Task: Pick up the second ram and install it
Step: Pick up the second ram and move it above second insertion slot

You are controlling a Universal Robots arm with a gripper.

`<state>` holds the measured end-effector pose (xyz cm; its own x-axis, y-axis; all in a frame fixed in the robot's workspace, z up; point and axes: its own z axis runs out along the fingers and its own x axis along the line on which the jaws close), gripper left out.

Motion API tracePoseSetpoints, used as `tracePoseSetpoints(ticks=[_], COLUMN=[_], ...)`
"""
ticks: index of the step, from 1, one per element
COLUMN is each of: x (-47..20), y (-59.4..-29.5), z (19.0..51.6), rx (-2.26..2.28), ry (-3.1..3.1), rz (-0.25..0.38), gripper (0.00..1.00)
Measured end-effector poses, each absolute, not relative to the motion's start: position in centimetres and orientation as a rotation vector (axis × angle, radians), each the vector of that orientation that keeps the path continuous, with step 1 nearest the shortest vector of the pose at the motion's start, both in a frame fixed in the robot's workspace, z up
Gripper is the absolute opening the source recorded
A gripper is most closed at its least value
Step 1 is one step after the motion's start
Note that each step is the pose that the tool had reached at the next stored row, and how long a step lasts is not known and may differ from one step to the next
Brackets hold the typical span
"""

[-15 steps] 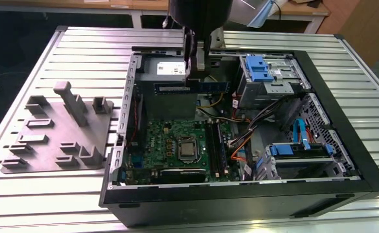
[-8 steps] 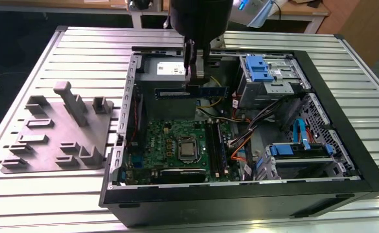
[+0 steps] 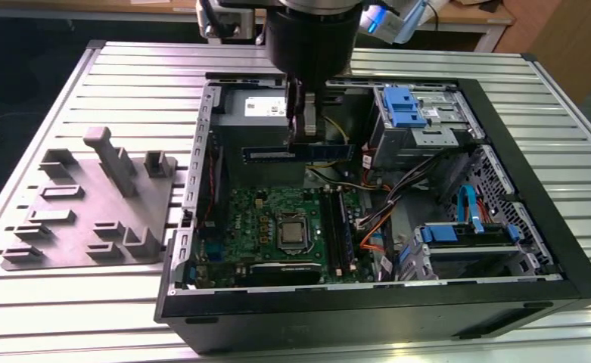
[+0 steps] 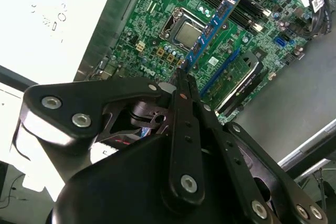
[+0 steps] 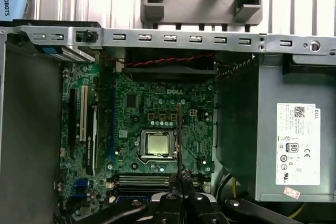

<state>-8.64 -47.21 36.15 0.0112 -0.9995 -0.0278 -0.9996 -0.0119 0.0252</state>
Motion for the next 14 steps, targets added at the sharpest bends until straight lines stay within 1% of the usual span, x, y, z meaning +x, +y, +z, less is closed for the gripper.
tracePoseSetpoints(ticks=[14], x=[-8.6], y=[-47.2], z=[33.7], rx=[-2.233], ry=[2.207], rz=[0.059], gripper=[0.11])
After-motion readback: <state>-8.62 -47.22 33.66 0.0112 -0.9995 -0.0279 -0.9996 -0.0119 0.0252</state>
